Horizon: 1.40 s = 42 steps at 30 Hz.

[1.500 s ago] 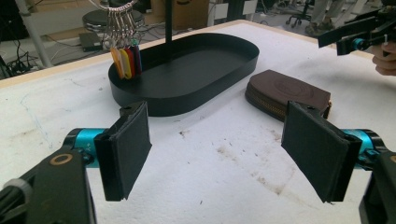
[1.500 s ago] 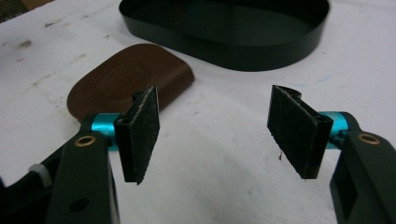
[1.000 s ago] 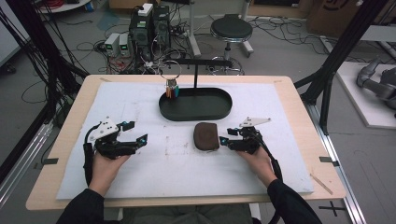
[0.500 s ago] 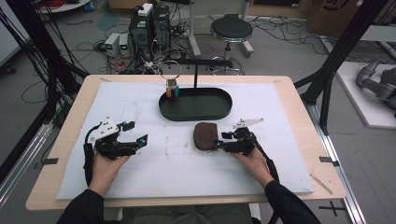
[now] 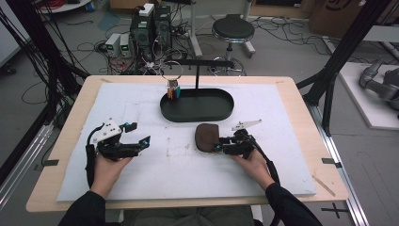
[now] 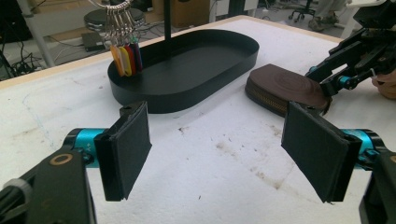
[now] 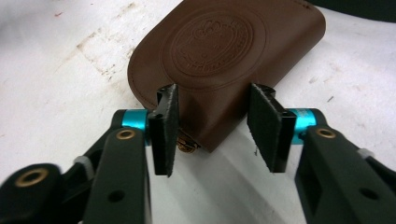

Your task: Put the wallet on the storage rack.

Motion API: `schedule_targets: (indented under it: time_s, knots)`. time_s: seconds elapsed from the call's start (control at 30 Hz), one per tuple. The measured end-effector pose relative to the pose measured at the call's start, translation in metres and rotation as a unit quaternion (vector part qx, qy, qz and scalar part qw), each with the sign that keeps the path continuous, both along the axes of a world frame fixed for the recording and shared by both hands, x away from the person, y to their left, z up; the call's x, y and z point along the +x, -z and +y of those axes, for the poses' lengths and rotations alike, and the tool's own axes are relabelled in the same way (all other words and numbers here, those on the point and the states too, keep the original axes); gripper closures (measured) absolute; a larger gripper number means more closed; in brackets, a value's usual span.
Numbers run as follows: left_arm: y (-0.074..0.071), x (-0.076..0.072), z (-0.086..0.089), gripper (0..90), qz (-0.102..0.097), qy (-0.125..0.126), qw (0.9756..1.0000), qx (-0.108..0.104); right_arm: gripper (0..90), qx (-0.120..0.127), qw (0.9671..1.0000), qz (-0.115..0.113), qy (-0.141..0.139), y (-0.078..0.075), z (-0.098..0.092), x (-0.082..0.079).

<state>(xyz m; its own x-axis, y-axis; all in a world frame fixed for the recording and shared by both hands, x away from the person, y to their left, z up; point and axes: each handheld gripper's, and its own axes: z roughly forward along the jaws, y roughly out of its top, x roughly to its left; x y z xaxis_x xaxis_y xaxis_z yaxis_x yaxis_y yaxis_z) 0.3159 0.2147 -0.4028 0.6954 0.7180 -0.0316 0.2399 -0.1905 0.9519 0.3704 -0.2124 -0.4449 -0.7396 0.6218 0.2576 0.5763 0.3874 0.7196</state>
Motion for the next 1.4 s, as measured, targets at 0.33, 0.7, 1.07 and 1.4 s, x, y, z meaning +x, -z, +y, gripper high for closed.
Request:
schedule_targets:
  time_s: [0.33,0.7,1.07,1.4]
  knots:
    - [0.0,0.002,-0.01,23.6,-0.002,0.01,0.9999,0.008,74.6,-0.011,0.9996,-0.016,-0.021,-0.006,0.001,-0.005]
    - [-0.002,0.004,-0.012,23.6,-0.002,0.016,0.9999,0.001,80.2,-0.002,0.9976,-0.054,-0.044,-0.015,-0.002,-0.011]
    - [-0.008,0.013,-0.034,23.6,0.0,0.052,0.9986,-0.011,82.4,0.008,0.9935,-0.09,-0.07,-0.026,-0.008,-0.017]
    - [-0.002,0.025,-0.06,23.6,0.041,0.107,0.9933,-0.017,83.2,0.016,0.9875,-0.118,-0.103,-0.034,-0.008,-0.025]
